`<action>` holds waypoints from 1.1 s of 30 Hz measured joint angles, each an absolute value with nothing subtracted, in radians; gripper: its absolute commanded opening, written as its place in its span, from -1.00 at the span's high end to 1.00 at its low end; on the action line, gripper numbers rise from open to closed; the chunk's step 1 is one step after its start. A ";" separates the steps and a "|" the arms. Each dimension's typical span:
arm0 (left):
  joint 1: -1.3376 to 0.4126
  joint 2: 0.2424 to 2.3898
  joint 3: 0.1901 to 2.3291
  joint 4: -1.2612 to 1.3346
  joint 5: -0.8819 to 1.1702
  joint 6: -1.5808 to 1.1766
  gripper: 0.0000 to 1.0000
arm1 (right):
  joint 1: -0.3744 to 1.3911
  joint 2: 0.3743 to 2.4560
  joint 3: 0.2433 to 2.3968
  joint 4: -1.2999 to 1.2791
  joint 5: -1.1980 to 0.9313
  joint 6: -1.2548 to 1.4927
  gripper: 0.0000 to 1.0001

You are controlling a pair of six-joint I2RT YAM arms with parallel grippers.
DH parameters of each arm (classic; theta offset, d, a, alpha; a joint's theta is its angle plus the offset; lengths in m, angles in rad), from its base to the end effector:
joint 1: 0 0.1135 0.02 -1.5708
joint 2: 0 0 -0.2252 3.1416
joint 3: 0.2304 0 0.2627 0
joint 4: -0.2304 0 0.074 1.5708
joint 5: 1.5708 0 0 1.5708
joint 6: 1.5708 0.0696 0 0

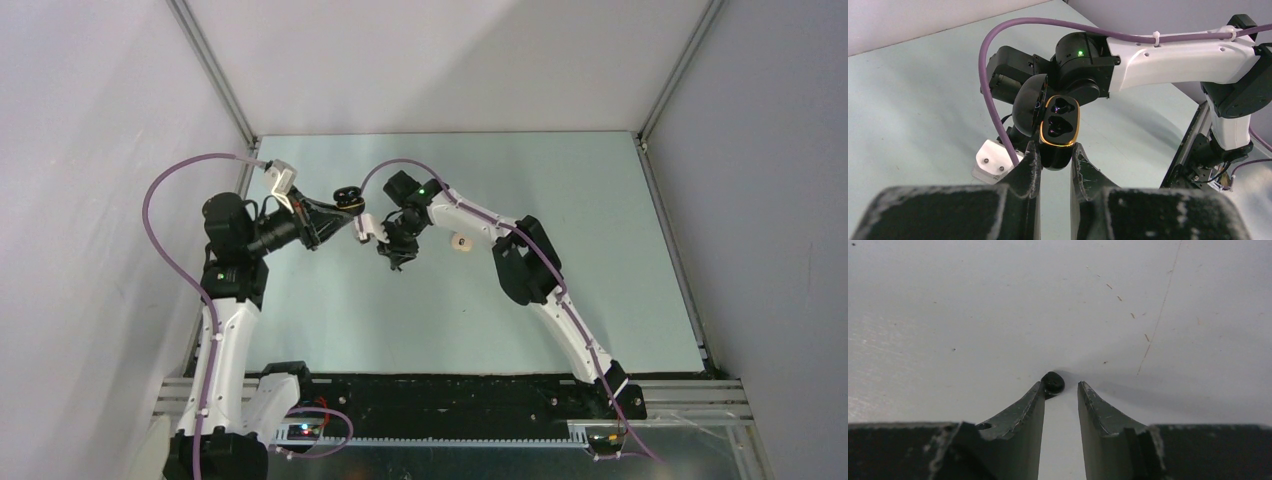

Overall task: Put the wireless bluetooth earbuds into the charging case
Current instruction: Pick up the earbud from the center of the board.

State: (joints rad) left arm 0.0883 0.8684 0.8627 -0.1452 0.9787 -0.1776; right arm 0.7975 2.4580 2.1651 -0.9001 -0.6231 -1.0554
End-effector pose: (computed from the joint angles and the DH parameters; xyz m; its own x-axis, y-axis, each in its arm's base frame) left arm 0.2463 -0.0362 0.3270 -0.2831 -0.1240 -0.9511 0.7294 0.6160 -0.2974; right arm 0.3236 0.3897 0.1180 0.3165 -0.6874 -0.6537 -0.9254 -0.3751 -0.0536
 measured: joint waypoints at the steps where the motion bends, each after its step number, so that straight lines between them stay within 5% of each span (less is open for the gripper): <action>1: 0.088 0.868 0.862 -0.145 0.979 -0.178 1.00 | 0.797 2.462 2.172 -0.899 -0.620 -1.055 0.30; 17: 0.088 0.858 0.830 -0.145 0.979 -0.183 1.00 | 0.819 2.485 2.185 -0.923 -0.582 -1.076 0.39; 29: 0.088 0.857 0.830 -0.145 0.979 -0.184 1.00 | 0.822 2.498 2.209 -0.942 -0.572 -1.082 0.96; 33: 0.088 0.864 0.830 -0.141 0.979 -0.183 1.00 | 0.813 2.493 2.200 -0.926 -0.572 -1.065 1.00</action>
State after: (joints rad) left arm 0.0883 0.8642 0.8303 -0.1410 0.9787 -0.1829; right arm 0.8131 2.4928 2.2002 -0.9257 -0.5716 -1.0649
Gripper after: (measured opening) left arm 0.178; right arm 0.041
